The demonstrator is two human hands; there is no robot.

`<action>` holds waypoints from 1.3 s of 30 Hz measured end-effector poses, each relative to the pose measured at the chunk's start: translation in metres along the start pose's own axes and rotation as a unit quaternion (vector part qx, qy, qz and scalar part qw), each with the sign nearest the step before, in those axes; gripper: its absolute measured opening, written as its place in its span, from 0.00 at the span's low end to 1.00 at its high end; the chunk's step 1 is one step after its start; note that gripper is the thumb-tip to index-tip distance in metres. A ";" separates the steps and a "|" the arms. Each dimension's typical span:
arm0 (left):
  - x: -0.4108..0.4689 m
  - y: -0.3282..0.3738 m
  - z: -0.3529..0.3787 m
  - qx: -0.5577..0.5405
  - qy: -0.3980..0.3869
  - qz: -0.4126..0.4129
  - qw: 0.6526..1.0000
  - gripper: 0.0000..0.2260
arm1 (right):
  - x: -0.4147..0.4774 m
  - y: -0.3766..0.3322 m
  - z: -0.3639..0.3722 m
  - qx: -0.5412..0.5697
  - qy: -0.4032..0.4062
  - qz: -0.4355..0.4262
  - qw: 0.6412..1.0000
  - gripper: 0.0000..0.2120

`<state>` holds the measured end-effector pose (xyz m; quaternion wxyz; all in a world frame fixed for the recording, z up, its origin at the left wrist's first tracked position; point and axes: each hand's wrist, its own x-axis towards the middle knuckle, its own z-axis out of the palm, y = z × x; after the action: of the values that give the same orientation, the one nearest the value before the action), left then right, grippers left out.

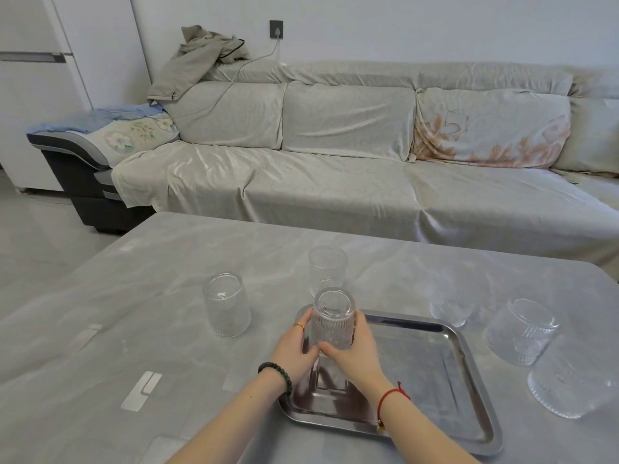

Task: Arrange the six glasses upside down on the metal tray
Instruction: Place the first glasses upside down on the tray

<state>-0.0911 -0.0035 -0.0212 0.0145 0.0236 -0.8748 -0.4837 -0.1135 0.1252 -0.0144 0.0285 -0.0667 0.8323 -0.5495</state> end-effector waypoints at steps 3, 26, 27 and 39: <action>-0.005 0.000 -0.002 0.002 -0.027 -0.006 1.000 0.31 | -0.005 0.005 0.001 -0.034 0.011 0.000 0.999 0.38; -0.013 -0.020 -0.102 0.055 0.339 -0.050 0.938 0.43 | -0.022 -0.009 -0.018 -0.027 0.010 0.003 1.000 0.42; -0.005 -0.023 -0.108 0.034 0.310 -0.080 0.947 0.46 | -0.025 -0.009 -0.021 -0.027 0.015 -0.001 1.000 0.42; -0.018 -0.027 -0.113 -0.084 0.335 -0.125 0.930 0.31 | -0.048 -0.006 -0.036 -0.037 0.008 -0.019 0.999 0.33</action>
<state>-0.0667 -0.1124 0.0163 0.2478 0.2918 -0.7651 -0.5177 -0.0697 0.1631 0.0040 0.0091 -0.0794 0.8510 -0.5191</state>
